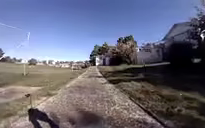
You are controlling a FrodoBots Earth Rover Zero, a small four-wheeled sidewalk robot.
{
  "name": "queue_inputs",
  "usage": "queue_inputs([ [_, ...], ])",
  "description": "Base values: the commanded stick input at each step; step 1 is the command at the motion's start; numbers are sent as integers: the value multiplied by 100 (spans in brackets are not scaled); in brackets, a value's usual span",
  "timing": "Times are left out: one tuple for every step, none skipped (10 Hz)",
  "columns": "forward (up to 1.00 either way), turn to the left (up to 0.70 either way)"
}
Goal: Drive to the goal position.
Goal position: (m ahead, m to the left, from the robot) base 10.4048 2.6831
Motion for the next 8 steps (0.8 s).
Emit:
queue_inputs([
  [100, 1],
  [100, 1],
  [100, 1],
  [100, 1],
  [100, 1],
  [100, 1],
  [100, 1],
  [100, 15],
])
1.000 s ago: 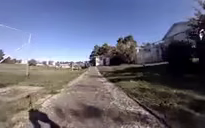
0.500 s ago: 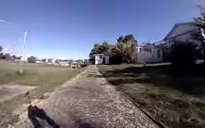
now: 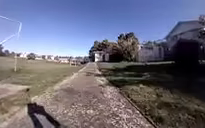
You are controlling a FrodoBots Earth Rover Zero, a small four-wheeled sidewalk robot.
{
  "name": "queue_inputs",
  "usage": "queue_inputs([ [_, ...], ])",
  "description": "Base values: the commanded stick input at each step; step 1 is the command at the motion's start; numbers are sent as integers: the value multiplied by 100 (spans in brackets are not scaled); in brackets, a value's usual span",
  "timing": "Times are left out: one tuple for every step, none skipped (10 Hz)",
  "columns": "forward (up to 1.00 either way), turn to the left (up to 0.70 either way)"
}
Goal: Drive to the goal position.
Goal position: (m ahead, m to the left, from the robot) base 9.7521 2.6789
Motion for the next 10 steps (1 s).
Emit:
queue_inputs([
  [100, 24],
  [100, 28],
  [100, 11],
  [100, 1],
  [100, 1],
  [100, 1],
  [100, 1],
  [100, 1],
  [100, 1],
  [100, 1],
])
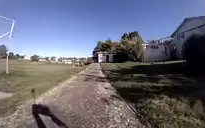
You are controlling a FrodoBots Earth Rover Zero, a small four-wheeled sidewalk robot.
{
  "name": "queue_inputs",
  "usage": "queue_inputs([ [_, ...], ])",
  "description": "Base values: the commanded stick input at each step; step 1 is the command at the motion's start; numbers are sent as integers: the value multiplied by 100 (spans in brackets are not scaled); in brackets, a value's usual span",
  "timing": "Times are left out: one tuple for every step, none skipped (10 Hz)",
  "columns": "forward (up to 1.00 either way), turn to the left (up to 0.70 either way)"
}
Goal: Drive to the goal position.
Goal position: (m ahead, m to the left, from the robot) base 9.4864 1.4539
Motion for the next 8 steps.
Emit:
queue_inputs([
  [100, 1],
  [100, 1],
  [100, 1],
  [100, 1],
  [100, 9],
  [100, 22],
  [100, 41],
  [100, 41],
])
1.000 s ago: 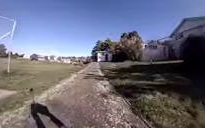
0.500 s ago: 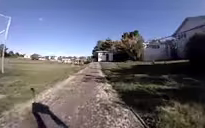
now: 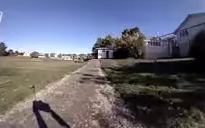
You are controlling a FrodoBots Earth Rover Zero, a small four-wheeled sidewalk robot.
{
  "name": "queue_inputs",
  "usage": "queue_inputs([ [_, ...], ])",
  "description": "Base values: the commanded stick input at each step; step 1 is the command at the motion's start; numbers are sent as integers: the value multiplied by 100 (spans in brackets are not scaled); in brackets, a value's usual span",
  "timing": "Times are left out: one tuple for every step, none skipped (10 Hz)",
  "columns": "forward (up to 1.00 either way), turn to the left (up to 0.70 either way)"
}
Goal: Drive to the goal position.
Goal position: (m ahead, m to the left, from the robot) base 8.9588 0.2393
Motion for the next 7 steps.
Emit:
queue_inputs([
  [100, 41],
  [100, 41],
  [100, 41],
  [100, 26],
  [100, 1],
  [100, 1],
  [100, 1],
])
